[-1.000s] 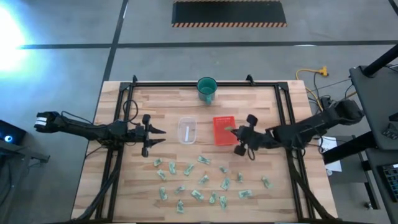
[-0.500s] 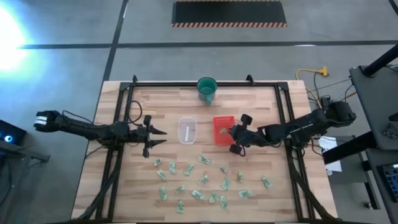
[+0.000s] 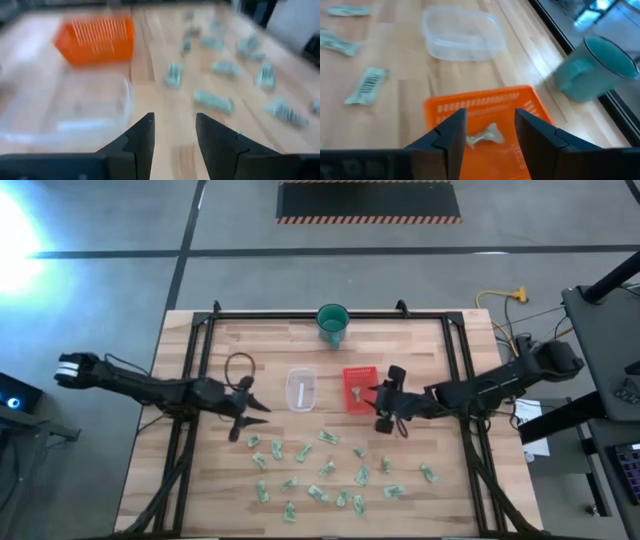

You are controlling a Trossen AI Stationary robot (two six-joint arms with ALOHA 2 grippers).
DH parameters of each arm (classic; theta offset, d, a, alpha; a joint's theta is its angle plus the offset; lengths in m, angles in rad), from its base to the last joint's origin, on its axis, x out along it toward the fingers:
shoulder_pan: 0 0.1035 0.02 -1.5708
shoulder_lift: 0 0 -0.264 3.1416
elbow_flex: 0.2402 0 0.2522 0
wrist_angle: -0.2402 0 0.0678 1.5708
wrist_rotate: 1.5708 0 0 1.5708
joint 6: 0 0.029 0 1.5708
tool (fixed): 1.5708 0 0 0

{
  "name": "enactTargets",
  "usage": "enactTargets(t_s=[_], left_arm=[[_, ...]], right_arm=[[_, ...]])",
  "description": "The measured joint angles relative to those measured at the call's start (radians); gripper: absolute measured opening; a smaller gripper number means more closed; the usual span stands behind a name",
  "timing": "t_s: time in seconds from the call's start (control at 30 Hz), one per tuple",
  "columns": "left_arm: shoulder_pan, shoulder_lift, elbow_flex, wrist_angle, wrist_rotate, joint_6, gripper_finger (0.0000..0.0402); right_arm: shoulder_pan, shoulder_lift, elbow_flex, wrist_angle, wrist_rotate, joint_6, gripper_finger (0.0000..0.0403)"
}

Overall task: Pick and place items into bin
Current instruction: Put the stevia packet into the transparent bin

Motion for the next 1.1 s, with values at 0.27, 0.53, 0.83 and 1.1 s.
enactTargets(t_s=[0.27, 0.53, 0.83, 1.1], left_arm=[[-0.064, 0.141, 0.147, -0.275, -0.039, -0.178, 0.0128], [-0.22, 0.302, 0.248, -0.487, -0.203, -0.408, 0.0128], [-0.324, 0.424, 0.329, -0.513, -0.224, -0.485, 0.0128], [-0.326, 0.472, 0.333, -0.583, -0.227, -0.576, 0.0128]], right_arm=[[0.101, -0.052, 0.0, -0.017, 0.0, -0.003, 0.0141], [0.153, -0.066, -0.001, -0.019, 0.0, 0.001, 0.013], [0.16, -0.066, -0.002, -0.021, 0.0, 0.021, 0.0141], [0.16, -0.065, -0.003, -0.047, 0.0, 0.048, 0.015]])
